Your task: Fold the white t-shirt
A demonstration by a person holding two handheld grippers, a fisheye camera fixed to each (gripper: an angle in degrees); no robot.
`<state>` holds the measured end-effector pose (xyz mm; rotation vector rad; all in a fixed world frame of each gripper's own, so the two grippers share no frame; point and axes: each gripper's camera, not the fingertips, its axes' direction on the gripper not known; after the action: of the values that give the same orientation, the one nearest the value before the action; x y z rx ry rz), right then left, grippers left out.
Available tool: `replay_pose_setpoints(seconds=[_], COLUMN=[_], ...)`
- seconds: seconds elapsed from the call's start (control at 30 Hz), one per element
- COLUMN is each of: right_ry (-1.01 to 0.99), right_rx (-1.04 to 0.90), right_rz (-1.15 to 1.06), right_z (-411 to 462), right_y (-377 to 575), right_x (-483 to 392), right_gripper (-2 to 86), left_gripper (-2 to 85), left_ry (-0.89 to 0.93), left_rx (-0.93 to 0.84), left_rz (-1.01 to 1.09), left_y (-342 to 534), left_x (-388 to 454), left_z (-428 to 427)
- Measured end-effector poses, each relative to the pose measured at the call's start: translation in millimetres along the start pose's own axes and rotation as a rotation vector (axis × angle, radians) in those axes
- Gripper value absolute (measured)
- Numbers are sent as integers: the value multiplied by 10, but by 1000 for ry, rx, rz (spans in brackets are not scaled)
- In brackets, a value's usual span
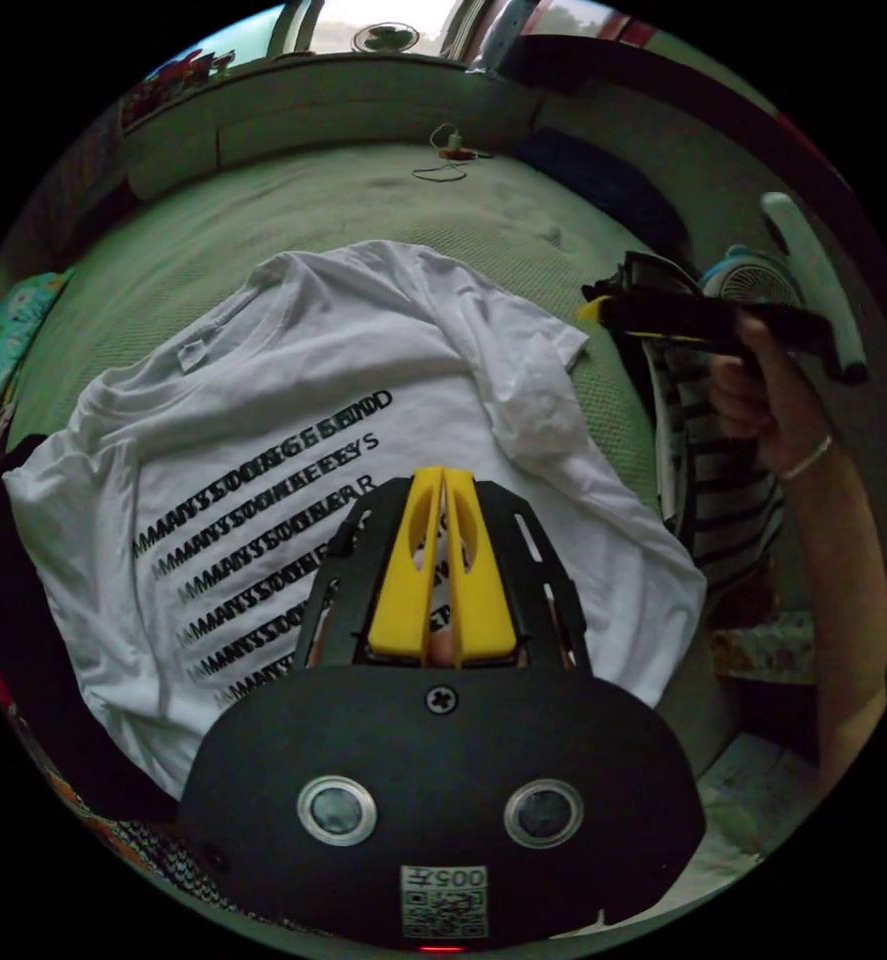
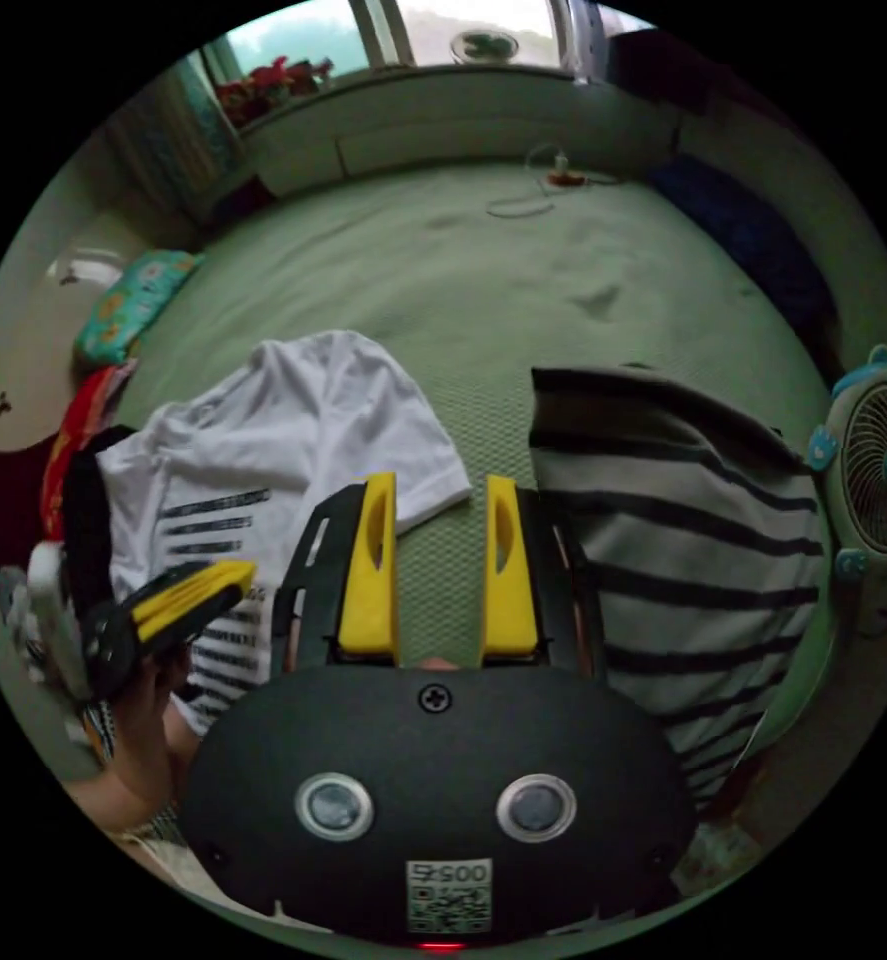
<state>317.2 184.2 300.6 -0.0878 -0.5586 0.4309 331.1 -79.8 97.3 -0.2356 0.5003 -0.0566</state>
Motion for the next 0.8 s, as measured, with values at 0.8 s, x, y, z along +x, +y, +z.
replay_pose_setpoints(seconds=[0.8], right_ry=[-37], right_rx=[63], right_rz=[-232], right_z=[413], right_y=[-1262], right_x=[-1510], right_gripper=[-14], left_gripper=[-5], left_ry=[106], left_rx=[35], left_rz=[-99], left_y=[-222], left_x=[-933], left_z=[232])
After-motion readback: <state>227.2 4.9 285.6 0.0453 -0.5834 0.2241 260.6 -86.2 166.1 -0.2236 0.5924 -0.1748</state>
